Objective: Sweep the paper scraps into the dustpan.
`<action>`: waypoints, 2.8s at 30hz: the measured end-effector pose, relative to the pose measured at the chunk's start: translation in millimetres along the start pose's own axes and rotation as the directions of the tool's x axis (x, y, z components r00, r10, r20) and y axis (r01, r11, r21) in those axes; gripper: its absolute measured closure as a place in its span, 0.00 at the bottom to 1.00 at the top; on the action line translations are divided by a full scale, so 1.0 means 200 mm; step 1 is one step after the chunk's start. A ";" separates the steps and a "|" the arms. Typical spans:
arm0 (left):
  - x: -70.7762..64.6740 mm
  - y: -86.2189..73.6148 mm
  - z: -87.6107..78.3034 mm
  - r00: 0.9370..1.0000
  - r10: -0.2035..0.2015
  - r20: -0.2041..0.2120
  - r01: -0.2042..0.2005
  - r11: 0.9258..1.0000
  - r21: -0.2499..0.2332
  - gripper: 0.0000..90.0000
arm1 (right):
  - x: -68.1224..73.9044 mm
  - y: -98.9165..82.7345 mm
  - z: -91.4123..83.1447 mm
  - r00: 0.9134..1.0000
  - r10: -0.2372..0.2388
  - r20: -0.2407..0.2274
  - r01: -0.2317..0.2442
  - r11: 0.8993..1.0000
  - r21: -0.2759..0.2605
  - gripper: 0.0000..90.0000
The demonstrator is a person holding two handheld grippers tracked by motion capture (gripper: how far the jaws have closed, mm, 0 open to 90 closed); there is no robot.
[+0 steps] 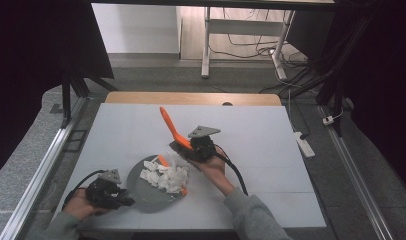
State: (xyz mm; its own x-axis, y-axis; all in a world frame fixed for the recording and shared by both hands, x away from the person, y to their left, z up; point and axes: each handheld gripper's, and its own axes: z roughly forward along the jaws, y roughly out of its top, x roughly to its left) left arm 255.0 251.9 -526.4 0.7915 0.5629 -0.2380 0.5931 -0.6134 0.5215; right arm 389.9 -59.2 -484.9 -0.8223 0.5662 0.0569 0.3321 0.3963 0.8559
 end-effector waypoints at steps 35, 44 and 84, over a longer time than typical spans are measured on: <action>0.00 0.01 0.00 1.000 -0.009 -0.005 0.009 1.000 -0.002 0.68 | -0.15 -0.06 0.16 0.996 0.037 0.079 -0.049 0.988 0.146 0.78; 0.00 0.01 0.01 1.000 -0.013 -0.005 0.013 1.000 -0.002 0.68 | 0.01 -0.06 0.20 1.000 -0.006 0.006 0.005 0.989 0.148 0.78; 0.00 0.01 0.01 1.000 -0.016 0.002 0.016 1.000 -0.005 0.68 | -0.04 -0.06 0.19 0.998 0.026 0.060 -0.035 0.989 0.146 0.78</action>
State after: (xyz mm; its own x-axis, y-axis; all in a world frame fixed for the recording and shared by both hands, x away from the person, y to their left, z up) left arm 256.6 250.5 -526.9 0.7823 0.5715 -0.2476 0.6048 -0.6019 0.5215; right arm 410.4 -41.7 -514.3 -0.7841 0.6188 0.0480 0.4242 0.4778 0.7692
